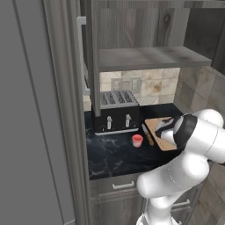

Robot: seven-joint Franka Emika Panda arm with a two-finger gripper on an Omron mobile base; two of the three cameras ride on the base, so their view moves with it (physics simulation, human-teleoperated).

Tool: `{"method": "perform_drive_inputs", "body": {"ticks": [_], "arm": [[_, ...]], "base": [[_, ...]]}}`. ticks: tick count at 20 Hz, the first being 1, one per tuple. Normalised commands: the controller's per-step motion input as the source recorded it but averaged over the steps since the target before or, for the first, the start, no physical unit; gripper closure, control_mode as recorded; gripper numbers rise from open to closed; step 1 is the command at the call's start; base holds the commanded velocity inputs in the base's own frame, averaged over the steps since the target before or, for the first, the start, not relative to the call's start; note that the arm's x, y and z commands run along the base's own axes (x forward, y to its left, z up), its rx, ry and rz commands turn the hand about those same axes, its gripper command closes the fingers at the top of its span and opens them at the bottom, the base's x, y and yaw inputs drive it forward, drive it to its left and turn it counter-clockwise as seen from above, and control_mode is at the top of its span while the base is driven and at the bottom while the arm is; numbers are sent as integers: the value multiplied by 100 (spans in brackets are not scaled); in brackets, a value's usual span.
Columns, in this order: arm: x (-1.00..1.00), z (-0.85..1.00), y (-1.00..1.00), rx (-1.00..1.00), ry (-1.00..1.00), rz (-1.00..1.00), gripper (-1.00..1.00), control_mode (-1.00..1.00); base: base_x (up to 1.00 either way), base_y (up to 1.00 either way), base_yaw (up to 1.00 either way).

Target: Pick the bread, place it on the cutting board, pick the jam, place it on the counter, and close the cabinet.

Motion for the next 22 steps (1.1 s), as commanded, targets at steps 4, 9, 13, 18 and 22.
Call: {"method": "perform_drive_inputs", "body": {"ticks": [4, 9, 13, 18, 22], "arm": [[3, -14, 0, 0, 2, 0, 100, -100], [0, -17, 0, 0, 2, 0, 100, -100], [0, -33, 0, -1, 1, 0, 100, -100], [0, -8, 0, 0, 2, 0, 100, -100], [0, 0, 0, 0, 0, 0, 100, -100]], "base": [[0, 0, 0], [0, 0, 0], [0, 0, 0], [0, 0, 0], [0, 0, 0]]}}
